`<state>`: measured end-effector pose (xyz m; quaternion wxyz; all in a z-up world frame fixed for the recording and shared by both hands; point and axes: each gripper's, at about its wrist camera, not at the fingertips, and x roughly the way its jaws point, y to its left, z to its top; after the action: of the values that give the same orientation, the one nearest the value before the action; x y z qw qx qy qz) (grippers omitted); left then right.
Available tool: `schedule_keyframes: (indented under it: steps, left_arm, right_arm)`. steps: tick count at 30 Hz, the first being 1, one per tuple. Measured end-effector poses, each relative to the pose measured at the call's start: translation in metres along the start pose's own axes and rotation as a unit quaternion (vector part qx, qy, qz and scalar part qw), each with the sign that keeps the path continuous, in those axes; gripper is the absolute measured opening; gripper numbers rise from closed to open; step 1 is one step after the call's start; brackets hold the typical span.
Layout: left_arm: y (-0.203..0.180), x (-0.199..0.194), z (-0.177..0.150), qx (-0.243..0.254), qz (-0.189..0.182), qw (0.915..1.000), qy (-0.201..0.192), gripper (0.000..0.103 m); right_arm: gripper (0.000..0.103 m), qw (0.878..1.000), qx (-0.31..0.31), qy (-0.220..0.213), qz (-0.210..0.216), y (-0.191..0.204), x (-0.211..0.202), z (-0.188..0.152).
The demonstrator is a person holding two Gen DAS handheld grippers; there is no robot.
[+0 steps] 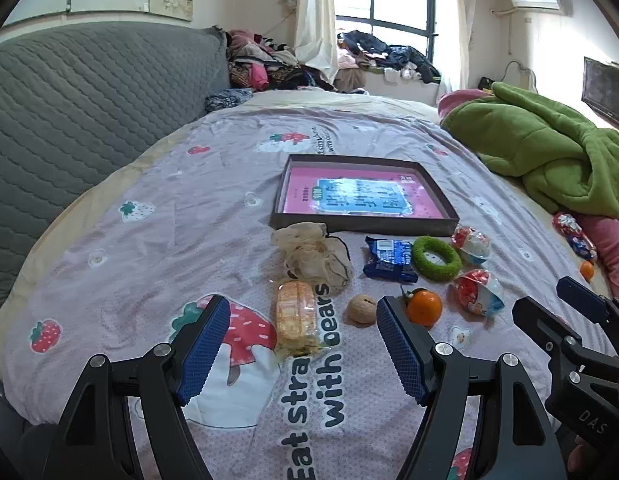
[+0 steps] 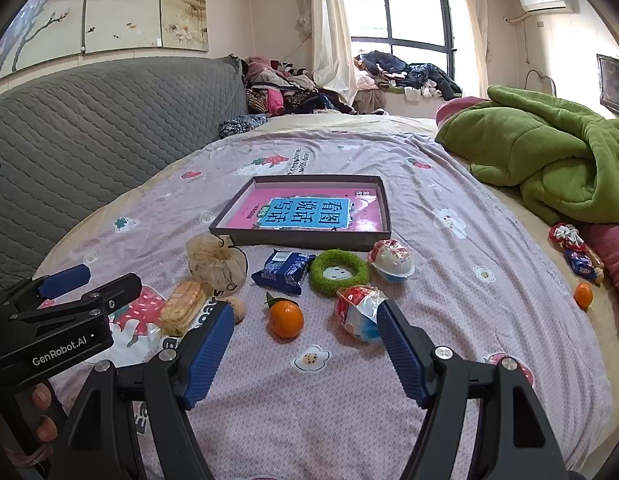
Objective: Organize objects
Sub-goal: 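Move both tools toward the biscuit pack and mandarin orange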
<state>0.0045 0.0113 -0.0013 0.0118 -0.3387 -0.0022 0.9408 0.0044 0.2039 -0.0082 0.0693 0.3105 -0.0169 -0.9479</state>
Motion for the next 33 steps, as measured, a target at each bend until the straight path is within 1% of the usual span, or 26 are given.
schedule_keyframes:
  steps: [9,15,18,23,29,33]
  left_arm:
    - [-0.003,-0.002,0.004,-0.003,-0.016,0.9999,0.005,0.077]
    - [-0.004,-0.004,0.006,-0.003,-0.021,0.9998,0.001,0.077]
    - [-0.005,0.0,0.011,0.003,-0.023,0.9997,0.006,0.077]
    - [-0.005,0.005,0.024,0.016,-0.012,0.9998,0.003,0.077]
    - [0.007,0.008,0.049,0.026,-0.002,0.9996,-0.005,0.077]
    - [0.017,0.01,0.067,0.023,-0.008,0.9997,-0.005,0.077]
  right_arm:
    - [0.073,1.0,-0.005,-0.006,0.0,0.003,-0.002,0.005]
    - [0.073,1.0,-0.006,-0.014,-0.001,0.001,-0.005,0.011]
    - [0.073,1.0,-0.008,-0.014,-0.002,0.001,-0.003,0.016]
    - [0.073,1.0,-0.014,-0.012,-0.005,-0.001,0.002,0.025]
    - [0.073,0.999,-0.027,-0.017,0.002,0.003,0.006,0.042]
    - [0.073,0.999,-0.047,-0.023,0.005,0.012,0.008,0.053]
